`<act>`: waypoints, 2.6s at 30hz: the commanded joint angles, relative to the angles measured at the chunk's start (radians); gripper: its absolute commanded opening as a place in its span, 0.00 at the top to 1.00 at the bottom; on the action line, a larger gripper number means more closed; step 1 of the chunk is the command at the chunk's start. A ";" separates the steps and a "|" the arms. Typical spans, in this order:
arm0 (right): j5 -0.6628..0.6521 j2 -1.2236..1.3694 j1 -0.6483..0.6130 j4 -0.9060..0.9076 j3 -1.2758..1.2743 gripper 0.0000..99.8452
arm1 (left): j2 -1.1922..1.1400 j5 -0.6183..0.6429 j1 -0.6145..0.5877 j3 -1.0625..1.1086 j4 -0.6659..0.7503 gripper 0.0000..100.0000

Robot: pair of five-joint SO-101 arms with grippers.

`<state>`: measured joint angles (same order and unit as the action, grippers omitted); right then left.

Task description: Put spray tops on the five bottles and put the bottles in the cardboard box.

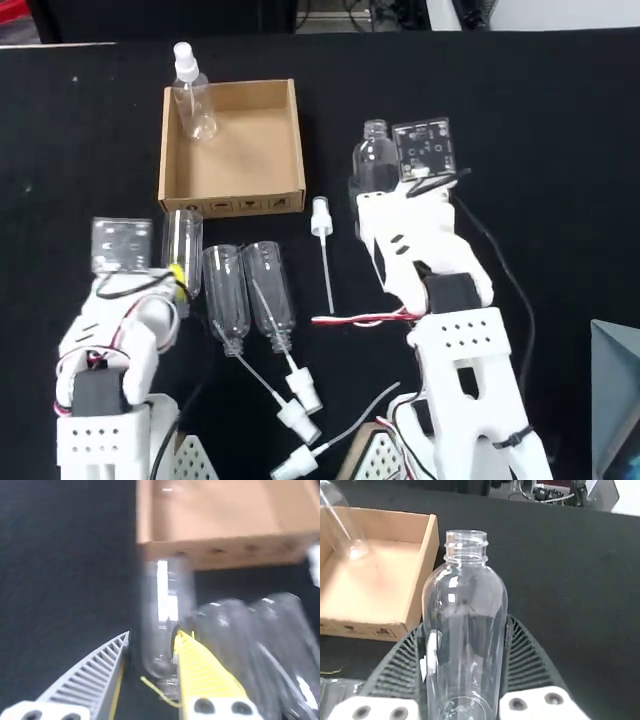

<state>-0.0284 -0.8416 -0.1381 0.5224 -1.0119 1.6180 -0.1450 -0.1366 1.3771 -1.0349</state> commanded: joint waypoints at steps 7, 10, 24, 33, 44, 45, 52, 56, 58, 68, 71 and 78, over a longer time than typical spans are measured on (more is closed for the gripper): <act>0.032 -0.035 0.123 -0.074 0.001 0.99 | 0.000 -0.078 0.240 -0.157 -0.167 0.87; 0.032 -0.035 0.141 -0.132 -0.033 0.99 | 0.000 -0.110 0.286 -0.151 -0.176 0.87; 0.066 -0.035 0.218 -0.176 -0.053 0.99 | -0.124 -0.207 0.564 -0.160 -0.212 0.86; 0.081 -0.035 0.265 -0.216 -0.056 0.99 | -0.295 -0.235 0.756 -0.211 -0.218 0.87; 0.083 -0.035 0.287 -0.218 -0.051 0.99 | -0.411 -0.292 0.823 -0.246 -0.219 0.86; 0.097 -0.035 0.302 -0.218 -0.047 0.99 | -0.422 -0.302 0.834 -0.249 -0.219 0.86; 0.130 -0.035 0.374 -0.204 0.007 0.99 | -0.485 -0.339 0.926 -0.251 -0.216 0.87; 0.130 -0.033 0.411 -0.144 0.065 0.99 | -0.503 -0.362 0.970 -0.248 -0.219 0.86; 0.129 -0.033 0.416 -0.089 0.105 0.99 | -0.519 -0.387 0.992 -0.245 -0.219 0.86; 0.094 -0.019 0.411 0.038 0.194 0.99 | -0.698 -0.463 1.075 -0.295 -0.216 0.86; 0.094 0.047 0.411 0.097 0.257 0.99 | -0.760 -0.486 1.092 -0.321 -0.215 0.86; 0.092 0.203 0.411 0.198 0.395 0.99 | -0.861 -0.552 1.110 -0.374 -0.216 0.86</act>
<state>0.0790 -0.6697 0.2547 0.6928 -0.7204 0.7971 -0.6529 0.9544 1.0764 -1.2467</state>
